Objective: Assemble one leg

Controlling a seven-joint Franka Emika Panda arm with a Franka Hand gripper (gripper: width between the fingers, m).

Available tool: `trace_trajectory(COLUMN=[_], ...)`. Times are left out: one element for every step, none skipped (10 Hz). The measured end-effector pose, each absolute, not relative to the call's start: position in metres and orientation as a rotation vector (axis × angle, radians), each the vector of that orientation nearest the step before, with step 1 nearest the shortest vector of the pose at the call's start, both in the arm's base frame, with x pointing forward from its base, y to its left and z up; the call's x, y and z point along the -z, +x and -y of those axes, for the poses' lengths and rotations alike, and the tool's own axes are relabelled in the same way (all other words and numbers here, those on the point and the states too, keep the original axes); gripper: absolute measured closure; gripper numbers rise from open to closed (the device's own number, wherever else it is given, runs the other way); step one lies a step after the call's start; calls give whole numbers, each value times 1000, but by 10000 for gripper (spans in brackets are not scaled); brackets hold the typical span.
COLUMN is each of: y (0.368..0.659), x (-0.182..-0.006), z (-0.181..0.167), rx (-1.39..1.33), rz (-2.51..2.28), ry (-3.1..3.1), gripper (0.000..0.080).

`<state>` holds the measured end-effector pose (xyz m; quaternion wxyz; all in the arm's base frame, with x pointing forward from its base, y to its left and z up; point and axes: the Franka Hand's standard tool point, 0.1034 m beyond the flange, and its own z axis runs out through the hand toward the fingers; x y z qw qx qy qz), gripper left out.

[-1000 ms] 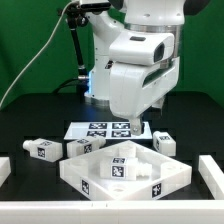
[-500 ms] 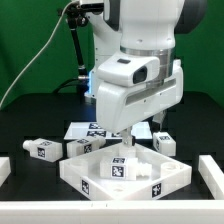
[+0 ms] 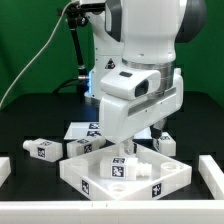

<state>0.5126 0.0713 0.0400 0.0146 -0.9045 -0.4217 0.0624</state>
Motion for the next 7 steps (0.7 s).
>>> trace_trajectory(y=[509, 507, 506, 507, 506, 505, 504], x=[-37, -30, -24, -23, -17, -15, -15], z=[-73, -74, -73, -71, -69, -69, -69], rx=[-200, -200, -204, -200, -205, -210, -211], rz=[1315, 1315, 1317, 1312, 1305, 1304, 1303], ry=[-2810, -2806, -2801, -2804, -2804, -2802, -2802], gripper=[150, 150, 150, 150, 150, 150, 150])
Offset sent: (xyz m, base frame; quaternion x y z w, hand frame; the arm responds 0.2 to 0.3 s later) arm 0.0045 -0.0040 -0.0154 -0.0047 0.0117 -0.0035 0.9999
